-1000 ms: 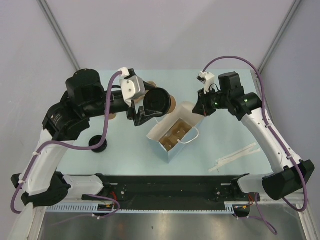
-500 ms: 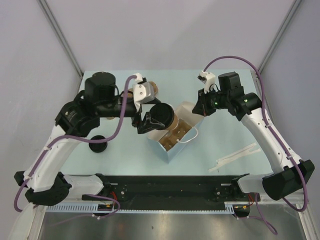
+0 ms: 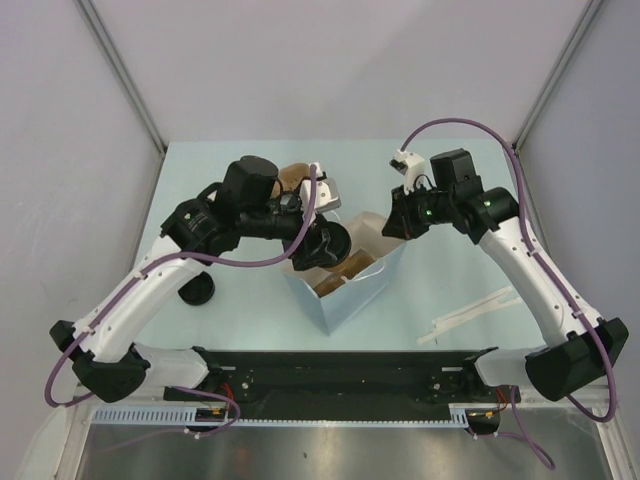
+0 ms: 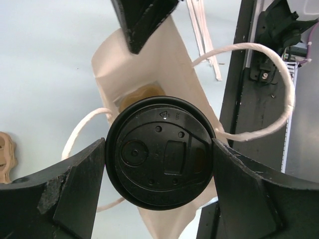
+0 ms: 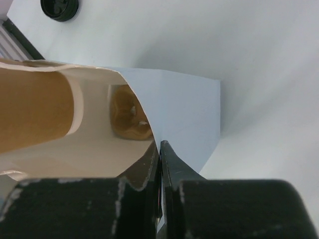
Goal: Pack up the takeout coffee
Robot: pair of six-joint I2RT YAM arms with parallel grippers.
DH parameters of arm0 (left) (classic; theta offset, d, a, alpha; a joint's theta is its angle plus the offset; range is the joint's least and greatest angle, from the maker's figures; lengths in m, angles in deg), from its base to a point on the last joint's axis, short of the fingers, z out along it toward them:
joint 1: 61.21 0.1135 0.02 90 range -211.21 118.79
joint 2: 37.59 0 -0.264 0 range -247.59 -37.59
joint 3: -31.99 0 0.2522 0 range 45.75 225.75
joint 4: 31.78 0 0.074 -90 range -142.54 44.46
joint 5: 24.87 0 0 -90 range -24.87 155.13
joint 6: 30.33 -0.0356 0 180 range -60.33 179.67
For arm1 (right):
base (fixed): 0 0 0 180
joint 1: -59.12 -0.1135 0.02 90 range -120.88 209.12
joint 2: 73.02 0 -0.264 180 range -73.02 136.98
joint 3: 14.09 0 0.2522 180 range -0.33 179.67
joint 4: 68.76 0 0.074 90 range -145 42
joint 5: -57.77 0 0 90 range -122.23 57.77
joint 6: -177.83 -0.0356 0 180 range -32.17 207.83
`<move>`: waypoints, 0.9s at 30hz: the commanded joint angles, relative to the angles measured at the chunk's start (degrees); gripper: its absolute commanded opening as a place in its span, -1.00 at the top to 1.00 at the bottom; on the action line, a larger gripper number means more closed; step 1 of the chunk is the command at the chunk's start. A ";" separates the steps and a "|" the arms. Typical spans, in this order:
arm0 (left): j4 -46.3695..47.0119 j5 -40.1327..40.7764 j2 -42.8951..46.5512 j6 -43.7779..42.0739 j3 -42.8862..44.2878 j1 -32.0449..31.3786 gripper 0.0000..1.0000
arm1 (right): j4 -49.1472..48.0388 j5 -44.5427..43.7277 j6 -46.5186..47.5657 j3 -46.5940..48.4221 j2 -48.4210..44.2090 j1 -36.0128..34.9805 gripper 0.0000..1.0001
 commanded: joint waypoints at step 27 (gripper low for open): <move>-0.32 -0.66 -0.16 -7.18 -3.86 -1.64 1.00 | 8.64 11.45 29.96 19.00 15.43 -5.26 -0.88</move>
